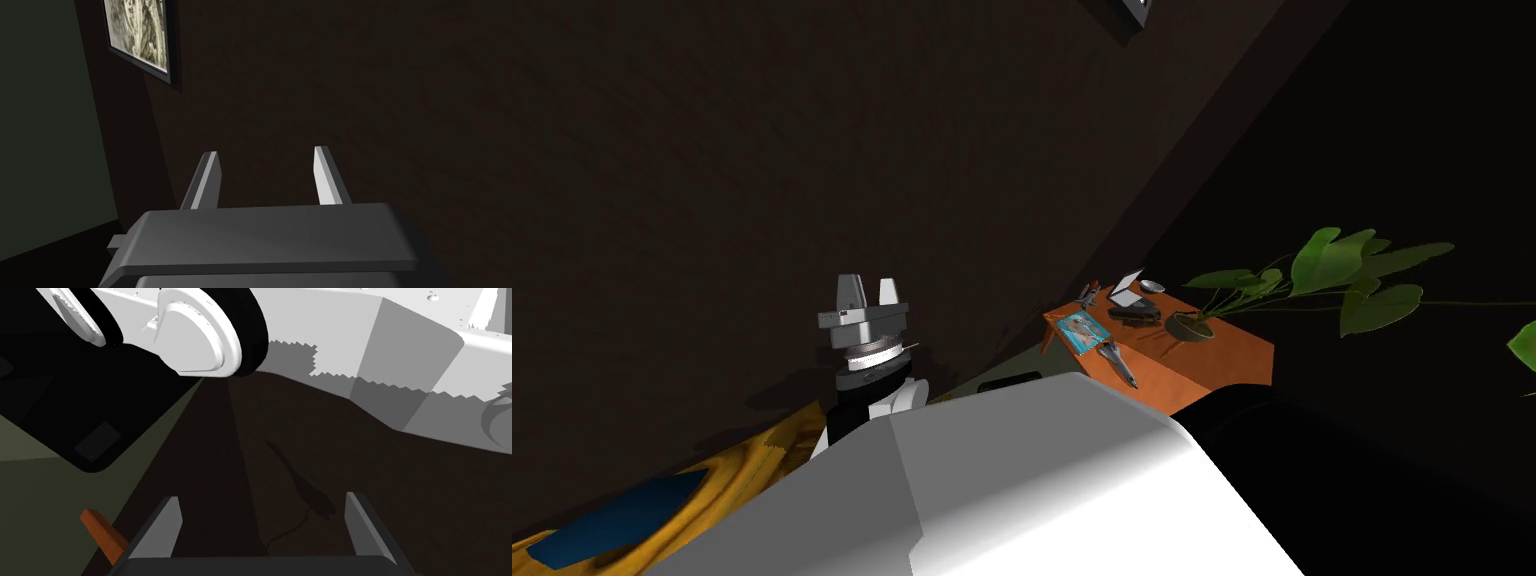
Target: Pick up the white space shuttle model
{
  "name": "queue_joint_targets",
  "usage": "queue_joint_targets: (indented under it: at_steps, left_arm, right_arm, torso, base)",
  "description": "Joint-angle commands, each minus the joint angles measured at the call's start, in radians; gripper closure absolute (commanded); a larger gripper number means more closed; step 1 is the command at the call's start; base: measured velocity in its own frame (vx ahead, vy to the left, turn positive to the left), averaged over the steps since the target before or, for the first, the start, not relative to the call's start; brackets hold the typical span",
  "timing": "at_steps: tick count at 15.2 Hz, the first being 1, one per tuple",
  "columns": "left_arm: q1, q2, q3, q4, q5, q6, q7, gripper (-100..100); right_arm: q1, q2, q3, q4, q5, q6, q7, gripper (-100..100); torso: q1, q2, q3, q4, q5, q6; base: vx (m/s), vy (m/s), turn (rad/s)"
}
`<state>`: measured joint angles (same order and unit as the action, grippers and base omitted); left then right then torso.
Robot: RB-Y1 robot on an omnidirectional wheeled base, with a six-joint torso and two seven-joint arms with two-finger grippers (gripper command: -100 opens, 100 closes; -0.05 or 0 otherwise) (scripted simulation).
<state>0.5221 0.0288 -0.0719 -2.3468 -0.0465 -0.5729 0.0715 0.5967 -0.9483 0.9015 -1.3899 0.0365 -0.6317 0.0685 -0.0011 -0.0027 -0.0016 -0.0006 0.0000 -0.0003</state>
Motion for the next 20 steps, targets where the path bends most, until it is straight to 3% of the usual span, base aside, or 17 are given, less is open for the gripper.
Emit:
queue_joint_targets:
  at_steps: [1,2,4,5,7,8,10,11,14,15,16,17,20]
  left_arm:
    - [0.0,0.0,0.0,0.0,0.0,0.0,0.0,0]
    - [0.0,0.0,0.0,0.0,0.0,0.0,0.0,0]
    - [0.0,0.0,0.0,0.0,0.0,0.0,0.0,0]
    - [0.0,0.0,0.0,0.0,0.0,0.0,0.0,0]
    - [0.0,0.0,0.0,0.0,0.0,0.0,0.0,0]
    - [0.0,0.0,0.0,0.0,0.0,0.0,0.0,0]
    - [0.0,0.0,0.0,0.0,0.0,0.0,0.0,0]
    - [0.0,0.0,0.0,0.0,0.0,0.0,0.0,0]
    - [0.0,0.0,0.0,0.0,0.0,0.0,0.0,0]
    - [0.0,0.0,0.0,0.0,0.0,0.0,0.0,0]
    - [0.0,0.0,0.0,0.0,0.0,0.0,0.0,0]
    - [0.0,0.0,0.0,0.0,0.0,0.0,0.0,0]
    - [0.0,0.0,0.0,0.0,0.0,0.0,0.0,0]
  right_arm:
    - [0.002,-0.015,0.016,0.035,-0.004,-0.011,0.0,-100]
    - [0.0,-0.047,0.06,0.079,-0.015,-0.015,-0.001,-100]
    - [0.0,-0.047,0.06,0.093,-0.015,-0.015,-0.001,-100]
    - [-0.003,-0.077,0.099,0.122,-0.027,-0.019,-0.003,-100]
    - [-0.003,-0.077,0.102,0.151,-0.027,-0.019,-0.003,-100]
    - [-0.008,-0.105,0.142,0.189,-0.038,-0.021,-0.005,-100]
    - [-0.008,-0.105,0.142,0.207,-0.038,-0.021,-0.005,-100]
    - [-0.014,-0.132,0.179,0.231,-0.05,-0.023,-0.007,-100]
    - [-0.014,-0.132,0.179,0.261,-0.05,-0.023,-0.007,-100]
    - [-0.021,-0.157,0.213,0.288,-0.062,-0.024,-0.008,-100]
    - [-0.021,-0.157,0.213,0.31,-0.062,-0.024,-0.008,-100]
    - [-0.031,-0.18,0.245,0.34,-0.073,-0.023,-0.01,-100]
    - [-0.042,-0.2,0.272,0.405,-0.085,-0.022,-0.011,-100]
  torso:
    - [0.0,0.0,0.0,0.0,0.0,0.0]
    - [0.0,0.0,0.0,0.0,0.0,0.001]
    - [0.0,0.0,0.0,0.0,0.0,0.0]
    - [0.0,0.0,0.0,0.0,0.0,0.0]
    - [0.0,0.0,0.0,0.0,0.0,0.0]
    - [0.0,0.0,0.0,0.0,0.0,0.0]
    - [0.0,-0.001,0.0,0.0,0.0,0.0]
    - [0.0,0.0,0.0,0.0,0.0,0.0]
    - [-0.001,0.0,0.0,0.0,0.0,0.0]
    - [0.0,0.001,0.001,0.0,0.0,0.001]
    - [0.0,0.001,0.001,0.0,0.0,0.0]
    - [0.0,0.0,0.0,0.0,0.0,0.0]
    - [-0.003,-0.002,-0.001,0.0,0.0,0.0]
  base:
    - [0.036,-0.014,0.065]
    - [0.05,-0.012,0.14]
    - [0.043,-0.017,0.124]
    - [0.048,-0.012,0.142]
    - [0.044,-0.018,0.111]
    - [0.05,-0.018,0.143]
    - [0.046,-0.027,0.11]
    - [0.047,-0.035,0.145]
    - [0.032,-0.029,0.07]
    - [0.028,-0.014,0.124]
    - [0.042,-0.022,0.161]
    - [0.054,-0.043,0.196]
    - [0.071,-0.07,0.165]
